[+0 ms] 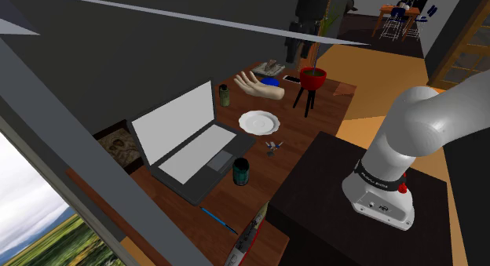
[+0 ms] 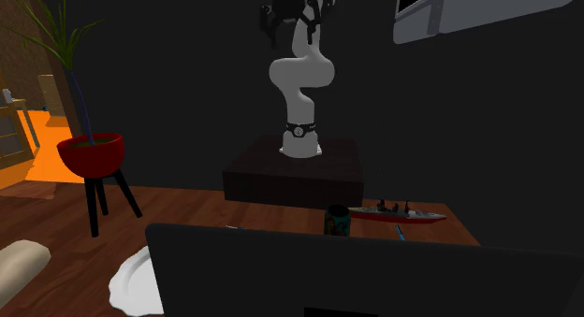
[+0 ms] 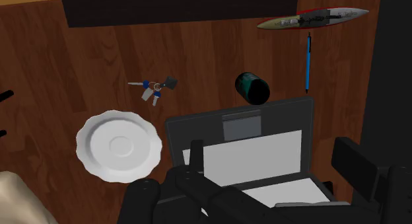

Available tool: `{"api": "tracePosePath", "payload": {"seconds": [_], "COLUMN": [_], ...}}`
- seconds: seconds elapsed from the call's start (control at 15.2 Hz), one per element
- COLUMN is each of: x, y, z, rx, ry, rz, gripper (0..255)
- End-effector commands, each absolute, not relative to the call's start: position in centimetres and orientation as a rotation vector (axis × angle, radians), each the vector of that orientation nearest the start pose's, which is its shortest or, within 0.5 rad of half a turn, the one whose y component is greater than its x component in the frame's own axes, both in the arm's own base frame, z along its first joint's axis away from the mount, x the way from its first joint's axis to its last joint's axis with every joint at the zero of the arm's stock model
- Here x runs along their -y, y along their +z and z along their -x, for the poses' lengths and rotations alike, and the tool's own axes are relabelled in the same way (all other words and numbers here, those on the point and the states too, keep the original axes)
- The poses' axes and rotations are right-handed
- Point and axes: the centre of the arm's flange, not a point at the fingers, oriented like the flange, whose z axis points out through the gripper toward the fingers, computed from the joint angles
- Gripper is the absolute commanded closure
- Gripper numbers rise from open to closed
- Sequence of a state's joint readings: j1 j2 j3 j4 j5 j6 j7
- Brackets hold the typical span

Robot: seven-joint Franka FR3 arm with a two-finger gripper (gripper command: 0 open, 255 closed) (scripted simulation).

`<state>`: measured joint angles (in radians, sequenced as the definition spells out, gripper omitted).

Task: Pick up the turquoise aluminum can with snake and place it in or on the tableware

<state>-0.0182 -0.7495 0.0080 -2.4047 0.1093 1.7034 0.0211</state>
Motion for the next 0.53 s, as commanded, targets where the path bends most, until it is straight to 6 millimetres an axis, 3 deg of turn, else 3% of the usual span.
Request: {"api": "tracePosePath", "payload": {"seconds": [0.0,0.46], "x": [-0.8,-4.5], "y": [56.8,48.6], "z": [-32.8,-35.3], "rx": [-0.069,-0.089], "ry": [-0.073,-0.055], "rz": [3.037,3.057], "gripper": [0,0]}}
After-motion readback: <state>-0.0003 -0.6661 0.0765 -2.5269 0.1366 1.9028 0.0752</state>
